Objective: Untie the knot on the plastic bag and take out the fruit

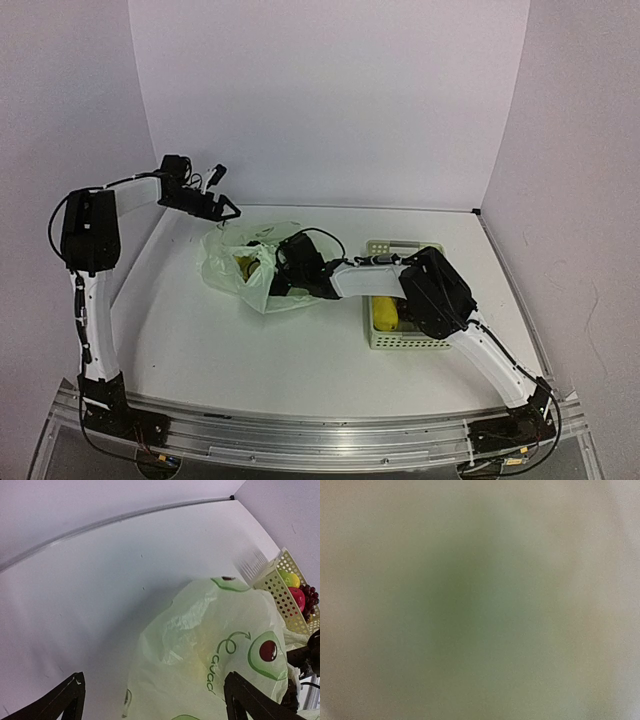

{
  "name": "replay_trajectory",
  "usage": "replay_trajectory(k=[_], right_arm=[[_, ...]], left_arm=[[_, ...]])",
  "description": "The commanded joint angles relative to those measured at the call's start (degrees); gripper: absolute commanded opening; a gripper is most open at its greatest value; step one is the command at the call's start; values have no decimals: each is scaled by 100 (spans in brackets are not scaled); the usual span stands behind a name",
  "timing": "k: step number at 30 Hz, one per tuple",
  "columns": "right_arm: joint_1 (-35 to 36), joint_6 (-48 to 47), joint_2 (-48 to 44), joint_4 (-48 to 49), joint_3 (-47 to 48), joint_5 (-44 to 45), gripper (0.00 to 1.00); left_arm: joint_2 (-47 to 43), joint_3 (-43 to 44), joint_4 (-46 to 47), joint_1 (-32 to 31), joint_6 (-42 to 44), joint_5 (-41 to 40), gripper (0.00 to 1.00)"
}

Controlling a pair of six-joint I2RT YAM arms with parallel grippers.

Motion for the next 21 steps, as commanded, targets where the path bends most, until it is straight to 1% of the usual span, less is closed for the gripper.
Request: replay_trajectory(k=[1,5,7,11,15,18,21], right_arm=[[136,-270,-377,49,-32,65,77],[238,-550,-431,84,-48,220,77],[257,-664,-456,115,-48,298,77],[279,-908,-479,157,-46,448,77],[355,-1306,-554,209,-135,797,77],[422,-1512,-763,358,-431,1113,77],[441,-1544,-1123,539,-857,1392,77]], left_arm=[[220,-281,-595,-228,-128,394,91],[497,-164,-633,-426,-402,759,79],[573,-123,-651,-502,-429,958,74],[657,-169,-1192,-735,116,1165,64],[607,-360,-1677,-896,558,1657,53],[622,-279,-2046,-924,778,2054,40],[637,-144,-2381,-925,1070,2246,25]])
